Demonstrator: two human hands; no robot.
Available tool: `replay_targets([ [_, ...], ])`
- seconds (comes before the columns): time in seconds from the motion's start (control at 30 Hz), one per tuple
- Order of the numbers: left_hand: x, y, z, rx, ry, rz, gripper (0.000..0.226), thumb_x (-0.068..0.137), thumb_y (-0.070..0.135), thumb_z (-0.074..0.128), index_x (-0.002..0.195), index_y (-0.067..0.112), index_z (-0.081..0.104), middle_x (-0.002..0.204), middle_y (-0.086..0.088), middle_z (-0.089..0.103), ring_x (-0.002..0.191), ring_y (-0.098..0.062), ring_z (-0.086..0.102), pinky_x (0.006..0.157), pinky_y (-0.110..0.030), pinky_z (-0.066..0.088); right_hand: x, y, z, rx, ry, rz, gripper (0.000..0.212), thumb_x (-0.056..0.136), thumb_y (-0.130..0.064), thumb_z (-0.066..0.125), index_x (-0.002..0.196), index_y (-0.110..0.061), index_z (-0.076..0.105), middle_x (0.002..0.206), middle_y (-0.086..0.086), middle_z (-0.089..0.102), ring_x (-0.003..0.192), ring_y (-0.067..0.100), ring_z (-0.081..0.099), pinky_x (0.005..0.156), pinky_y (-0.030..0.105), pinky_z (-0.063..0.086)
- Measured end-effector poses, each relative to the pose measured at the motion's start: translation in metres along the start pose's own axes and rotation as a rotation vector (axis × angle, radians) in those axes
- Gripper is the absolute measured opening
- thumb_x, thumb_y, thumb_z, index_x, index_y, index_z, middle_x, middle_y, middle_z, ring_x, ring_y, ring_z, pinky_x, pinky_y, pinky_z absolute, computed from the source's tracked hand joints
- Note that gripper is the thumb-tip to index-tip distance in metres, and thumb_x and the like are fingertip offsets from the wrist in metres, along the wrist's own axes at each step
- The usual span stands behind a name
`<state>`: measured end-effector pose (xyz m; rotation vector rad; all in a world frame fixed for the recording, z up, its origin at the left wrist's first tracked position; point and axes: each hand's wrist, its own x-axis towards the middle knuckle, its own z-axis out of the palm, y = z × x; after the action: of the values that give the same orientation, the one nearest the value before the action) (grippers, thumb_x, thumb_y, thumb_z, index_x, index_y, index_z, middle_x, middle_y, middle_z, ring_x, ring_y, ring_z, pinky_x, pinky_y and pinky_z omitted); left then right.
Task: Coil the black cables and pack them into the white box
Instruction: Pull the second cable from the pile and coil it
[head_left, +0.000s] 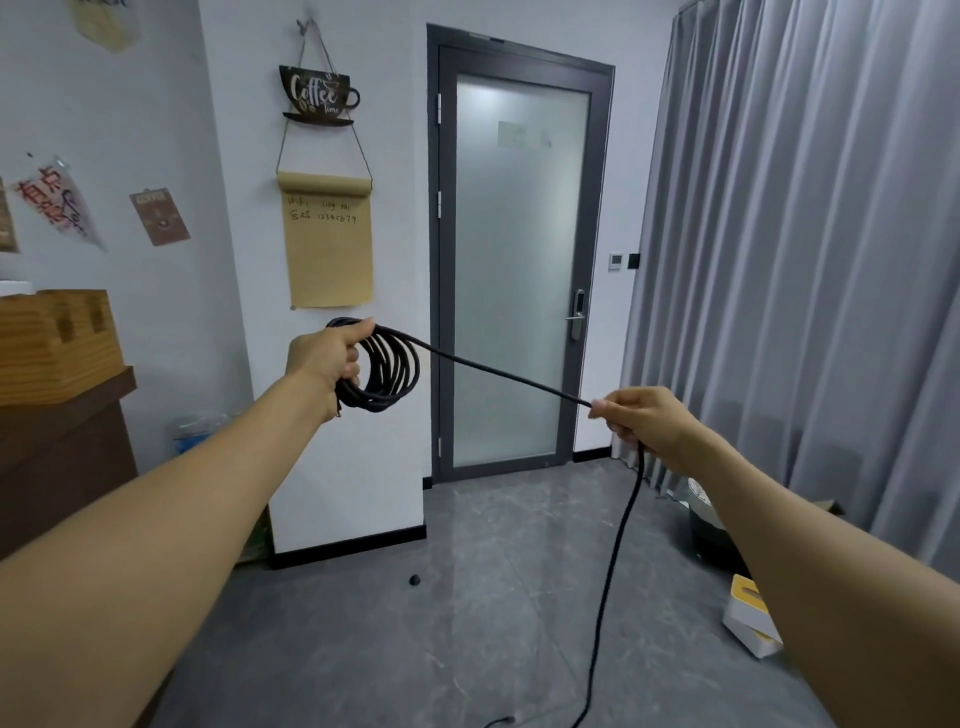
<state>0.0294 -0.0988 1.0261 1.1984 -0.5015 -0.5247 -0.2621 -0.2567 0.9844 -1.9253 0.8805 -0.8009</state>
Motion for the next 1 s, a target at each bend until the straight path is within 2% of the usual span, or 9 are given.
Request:
replay_targets([
  [0.17,0.002,-0.001,0.010,-0.032,0.005,0.015,0.028,0.081,0.029,0.073,0.068,0.020,0.050,0.038,0.012,0.035,0.034,-0.006,0.026,0.044,-0.019,0.029,0.015,-0.052,-0.002,-0.407,0.169,-0.266,0.010,0.087,-0.016,0.065,0.085,-0.008,0.072,0.062,-0.007,0.056,0.056,0.007,0.047,0.051,0.013,0.039],
  [0.33,-0.003,-0.008,0.033,0.002,-0.035,0.026,0.034,0.079,0.033,0.075,0.067,0.020,0.045,0.042,0.009,0.037,0.038,-0.008,0.028,0.047,-0.020,0.029,0.013,-0.090,0.017,-0.848,0.041,-0.415,0.013,0.087,-0.025,0.063,0.084,-0.017,0.072,0.080,-0.005,0.067,0.078,0.016,0.059,0.072,0.033,0.052],
  [0.43,-0.007,-0.011,0.044,0.045,-0.048,0.043,0.040,0.079,0.035,0.075,0.064,0.019,0.041,0.050,0.005,0.040,0.038,-0.007,0.030,0.042,-0.016,0.030,0.006,-0.107,0.034,-0.752,-0.066,-0.515,0.016,0.088,-0.024,0.063,0.085,-0.012,0.073,0.081,-0.003,0.069,0.067,0.009,0.057,0.071,0.029,0.051],
  [0.57,-0.017,-0.018,0.057,0.048,-0.172,0.025,0.040,0.079,0.043,0.071,0.065,0.019,0.042,0.045,0.008,0.039,0.035,-0.005,0.032,0.040,-0.015,0.032,-0.002,-0.127,0.046,-0.493,-0.114,-0.537,0.018,0.089,-0.021,0.063,0.088,-0.005,0.073,0.067,0.000,0.061,0.045,0.000,0.044,0.049,0.008,0.035],
  [0.67,-0.029,-0.023,0.068,0.078,-0.306,0.018,0.044,0.080,0.057,0.060,0.066,0.018,0.044,0.045,0.009,0.037,0.037,-0.004,0.033,0.040,-0.014,0.034,-0.001,-0.134,0.050,-0.381,-0.097,-0.524,0.019,0.088,-0.021,0.064,0.088,-0.004,0.072,0.062,-0.002,0.059,0.045,-0.001,0.044,0.049,0.011,0.037],
  [0.77,-0.039,-0.024,0.077,0.098,-0.434,0.004,0.059,0.082,0.072,0.039,0.067,0.016,0.051,0.050,0.005,0.041,0.045,-0.008,0.037,0.048,-0.018,0.036,0.002,-0.133,0.055,-0.305,-0.069,-0.520,0.019,0.088,-0.020,0.064,0.088,-0.002,0.072,0.084,0.017,0.070,0.070,0.020,0.060,0.075,0.035,0.051],
  [0.83,-0.044,-0.023,0.081,0.043,-0.492,-0.028,0.069,0.083,0.076,0.028,0.065,0.014,0.053,0.051,0.003,0.043,0.046,-0.010,0.038,0.047,-0.019,0.037,0.004,-0.130,0.055,-0.225,-0.035,-0.502,0.019,0.088,-0.017,0.064,0.089,0.000,0.072,0.089,0.018,0.070,0.078,0.023,0.064,0.084,0.035,0.051],
  [0.9,-0.049,-0.023,0.083,0.030,-0.542,-0.037,0.073,0.082,0.078,0.023,0.064,0.013,0.051,0.050,0.002,0.042,0.045,-0.011,0.037,0.045,-0.020,0.036,0.006,-0.126,0.055,-0.208,-0.008,-0.487,0.016,0.087,-0.017,0.065,0.085,-0.002,0.071,0.081,0.011,0.071,0.073,0.013,0.063,0.079,0.029,0.052],
  [1.0,-0.056,-0.024,0.089,0.083,-0.596,0.021,0.061,0.083,0.072,0.035,0.071,0.016,0.056,0.049,0.005,0.037,0.044,-0.009,0.033,0.042,-0.018,0.032,0.010,-0.121,0.052,-0.196,0.062,-0.464,0.016,0.085,-0.017,0.068,0.070,-0.013,0.068,0.065,0.002,0.063,0.060,0.008,0.056,0.066,0.023,0.049],
])
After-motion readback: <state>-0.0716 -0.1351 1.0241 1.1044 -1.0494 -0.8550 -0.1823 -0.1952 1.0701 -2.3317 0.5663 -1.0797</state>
